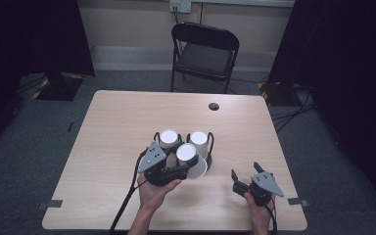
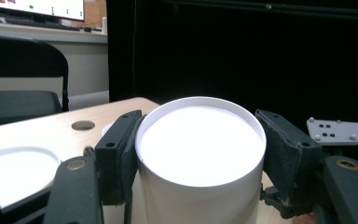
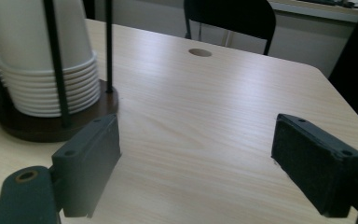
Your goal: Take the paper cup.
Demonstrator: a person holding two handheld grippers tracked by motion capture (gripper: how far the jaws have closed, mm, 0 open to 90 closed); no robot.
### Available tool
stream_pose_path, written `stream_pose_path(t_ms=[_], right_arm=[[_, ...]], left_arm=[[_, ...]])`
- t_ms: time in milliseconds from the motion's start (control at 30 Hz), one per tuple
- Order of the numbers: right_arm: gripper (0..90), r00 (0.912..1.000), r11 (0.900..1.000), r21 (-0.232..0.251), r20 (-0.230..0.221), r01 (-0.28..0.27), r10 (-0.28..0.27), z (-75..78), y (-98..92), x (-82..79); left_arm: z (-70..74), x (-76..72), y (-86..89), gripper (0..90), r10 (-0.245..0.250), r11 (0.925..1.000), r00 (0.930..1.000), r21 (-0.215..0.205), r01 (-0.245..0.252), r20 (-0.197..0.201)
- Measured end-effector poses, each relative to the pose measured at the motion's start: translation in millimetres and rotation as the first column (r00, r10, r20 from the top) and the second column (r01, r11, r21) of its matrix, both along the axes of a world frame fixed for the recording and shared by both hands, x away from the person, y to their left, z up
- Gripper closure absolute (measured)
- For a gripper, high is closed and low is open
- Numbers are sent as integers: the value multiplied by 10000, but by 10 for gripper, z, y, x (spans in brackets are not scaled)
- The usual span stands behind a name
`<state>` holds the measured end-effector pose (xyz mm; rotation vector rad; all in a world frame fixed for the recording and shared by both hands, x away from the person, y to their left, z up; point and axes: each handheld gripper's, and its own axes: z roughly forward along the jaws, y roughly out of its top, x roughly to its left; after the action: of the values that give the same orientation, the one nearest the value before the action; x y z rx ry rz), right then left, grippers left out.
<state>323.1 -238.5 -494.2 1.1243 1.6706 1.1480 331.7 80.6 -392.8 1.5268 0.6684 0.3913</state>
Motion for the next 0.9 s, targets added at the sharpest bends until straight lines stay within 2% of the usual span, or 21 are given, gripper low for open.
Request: stream_pose_path(t_ms=[33, 100, 167, 233, 400, 500, 600, 700, 767, 867, 900], right_arm=[[151, 9997, 9997, -43, -29, -239, 239, 0, 20, -2], [151, 9966, 9964, 227, -37, -817, 818, 0, 54, -20], [152, 9948, 9945, 218, 7, -1021, 1021, 0, 105, -50], [157, 9937, 9937, -32, 34, -1121, 1121, -2, 170, -70], [207, 9843, 9842, 182, 80, -1763, 1762, -1, 350, -121], [222, 9748, 9742, 347, 158, -2228, 2224, -3, 480, -153], [225, 9632, 9612, 631, 226, -2686, 2677, 6, 570, -183], [231, 9529, 9516, 487, 223, -3033, 3025, 25, 646, -219], [236, 9477, 9469, 422, 312, -3188, 3177, 35, 683, -247], [253, 9393, 9382, 503, 422, -3425, 3406, 43, 720, -289], [261, 9369, 9358, 516, 474, -3487, 3465, 43, 730, -303]], left_arm=[[-14, -10, 6, 346, -3, 10000, 10000, 16, 3, -52], [-43, -27, 17, 346, 28, 9999, 9998, -134, -31, -209], [-75, -49, 31, 346, 281, 9991, 9991, -306, -291, -320], [-119, -61, 63, 346, 320, 9979, 9976, -533, -354, -621], [-242, -65, 118, 347, 429, 9957, 9922, -771, -522, -1175], [-275, -67, 145, 347, 417, 9949, 9900, -855, -535, -1346], [-307, -74, 199, 347, 263, 9921, 9868, -1171, -454, -1600], [-339, -88, 253, 348, 215, 9891, 9833, -1392, -473, -1807], [-355, -91, 286, 347, 196, 9864, 9808, -1562, -507, -1943], [-396, -82, 324, 347, -77, 9771, 9746, -2087, -403, -2239], [-410, -78, 332, 347, -90, 9763, 9735, -2124, -409, -2286]])
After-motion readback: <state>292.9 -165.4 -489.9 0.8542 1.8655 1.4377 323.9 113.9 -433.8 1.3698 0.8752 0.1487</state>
